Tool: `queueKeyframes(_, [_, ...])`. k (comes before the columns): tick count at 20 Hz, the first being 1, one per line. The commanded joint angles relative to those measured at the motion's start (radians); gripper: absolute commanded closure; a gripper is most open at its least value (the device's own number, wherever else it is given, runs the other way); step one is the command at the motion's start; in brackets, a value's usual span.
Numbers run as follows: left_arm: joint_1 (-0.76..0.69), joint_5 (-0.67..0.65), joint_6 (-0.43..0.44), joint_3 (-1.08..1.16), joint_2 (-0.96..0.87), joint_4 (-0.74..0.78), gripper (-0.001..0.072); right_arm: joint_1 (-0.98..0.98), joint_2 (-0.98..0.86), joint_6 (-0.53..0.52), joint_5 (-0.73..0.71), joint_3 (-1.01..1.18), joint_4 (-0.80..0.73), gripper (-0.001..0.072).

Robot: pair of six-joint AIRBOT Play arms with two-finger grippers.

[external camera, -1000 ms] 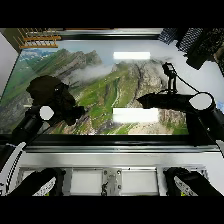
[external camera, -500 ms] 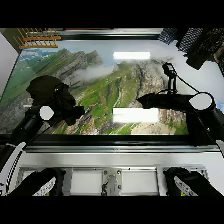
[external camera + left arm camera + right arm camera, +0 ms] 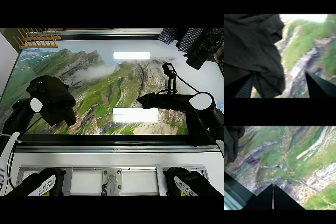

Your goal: Fold the clothes and pants, and hang the long-sleeved shirts on hangers.

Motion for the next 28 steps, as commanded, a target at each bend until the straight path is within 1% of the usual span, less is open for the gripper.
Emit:
queueKeyframes(1, [0.03, 0.018, -0.029, 0.008, -0.13, 0.042, 0.0016, 0.001, -0.001, 0.0, 0.0, 0.001, 0.0, 0.0706])
queueKeyframes(5, [-0.025, 0.041, -0.089, 0.019, -0.227, 0.041, 0.0016, 0.001, -0.001, 0.0, 0.0, 0.001, 0.0, 0.0707])
queueKeyframes(6, [-0.041, 0.041, -0.106, 0.036, -0.24, 0.041, 0.0038, 0.001, -0.001, 0.0, 0.0, 0.001, 0.0, 0.0706])
queueKeyframes(8, [-0.07, 0.039, -0.112, 0.085, -0.253, 0.041, 0.0565, 0.001, -0.001, 0.0, 0.0, 0.001, 0.0, 0.0706])
queueKeyframes(9, [-0.087, 0.026, -0.112, 0.117, -0.251, 0.04, 0.07, 0.001, -0.001, 0.0, 0.0, 0.001, 0.0, 0.0706])
queueKeyframes(10, [-0.108, -0.011, -0.111, 0.159, -0.249, 0.033, 0.07, 0.001, -0.001, 0.0, 0.0, 0.001, 0.0, 0.0706])
queueKeyframes(12, [-0.183, -0.093, -0.094, 0.251, -0.229, -0.028, 0.07, 0.001, -0.001, 0.0, 0.0, 0.001, 0.0, 0.0706])
queueKeyframes(14, [-0.301, -0.127, -0.058, 0.319, -0.183, -0.101, 0.07, 0.001, -0.001, 0.001, 0.0, 0.001, 0.01, 0.0707])
queueKeyframes(17, [-0.531, -0.109, -0.058, 0.381, -0.123, -0.126, 0.0699, 0.001, 0.0, 0.0, 0.0, 0.002, 0.054, 0.0706])
queueKeyframes(19, [-0.676, -0.087, -0.06, 0.4, -0.101, -0.126, 0.07, -0.01, 0.005, -0.018, 0.009, 0.003, 0.04, 0.0707])
queueKeyframes(21, [-0.786, -0.079, -0.06, 0.419, -0.097, -0.125, 0.07, -0.076, 0.024, -0.02, 0.009, 0.005, 0.016, 0.0709])
queueKeyframes(22, [-0.82, -0.072, -0.06, 0.425, -0.097, -0.123, 0.0699, -0.122, 0.036, 0.004, 0.008, 0.005, 0.002, 0.071])
queueKeyframes(23, [-0.844, -0.058, -0.06, 0.426, -0.097, -0.11, 0.0638, -0.179, 0.049, 0.035, 0.009, 0.005, -0.018, 0.0709])
queueKeyframes(24, [-0.848, -0.047, -0.06, 0.426, -0.097, -0.084, 0.0293, -0.235, 0.061, 0.067, 0.012, 0.005, -0.036, 0.0709])
queueKeyframes(25, [-0.832, -0.046, -0.075, 0.426, -0.096, -0.049, 0.0055, -0.282, 0.07, 0.09, 0.021, 0.005, -0.05, 0.071])
queueKeyframes(26, [-0.793, -0.055, -0.099, 0.426, -0.095, -0.022, 0.0095, -0.324, 0.077, 0.108, 0.039, 0.005, -0.063, 0.0709])
queueKeyframes(28, [-0.663, -0.08, -0.116, 0.424, -0.095, -0.002, 0.0095, -0.383, 0.081, 0.116, 0.084, 0.003, -0.088, 0.071])
